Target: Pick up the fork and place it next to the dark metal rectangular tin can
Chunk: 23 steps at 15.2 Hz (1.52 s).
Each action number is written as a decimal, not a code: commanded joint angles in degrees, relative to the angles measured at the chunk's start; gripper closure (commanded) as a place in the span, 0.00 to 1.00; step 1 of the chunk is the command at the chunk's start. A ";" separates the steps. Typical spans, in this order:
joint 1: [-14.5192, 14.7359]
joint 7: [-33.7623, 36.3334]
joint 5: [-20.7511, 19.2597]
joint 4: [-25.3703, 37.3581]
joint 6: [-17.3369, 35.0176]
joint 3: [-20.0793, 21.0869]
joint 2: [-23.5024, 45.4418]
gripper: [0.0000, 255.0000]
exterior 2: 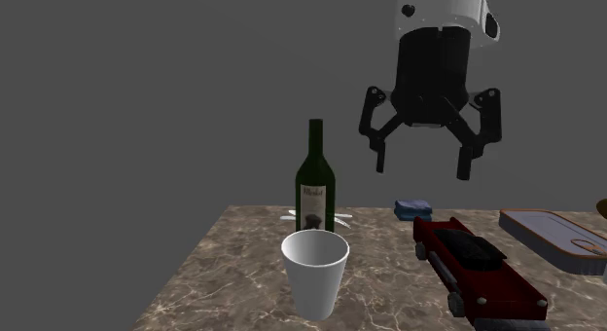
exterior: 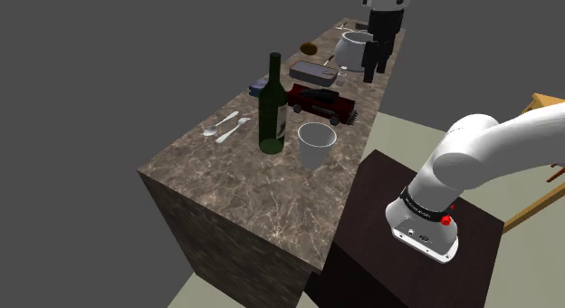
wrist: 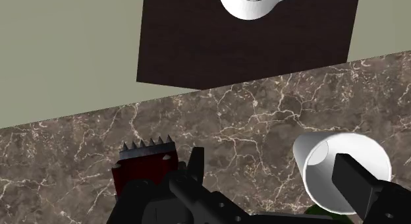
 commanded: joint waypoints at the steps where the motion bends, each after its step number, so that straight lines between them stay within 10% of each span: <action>1: 0.00 0.00 0.00 0.00 0.00 0.00 0.00 0.00; 13: -1.26 31.73 12.39 -0.53 15.48 14.60 12.71 0.00; 23: -3.47 57.23 13.04 8.79 29.03 23.62 32.40 0.00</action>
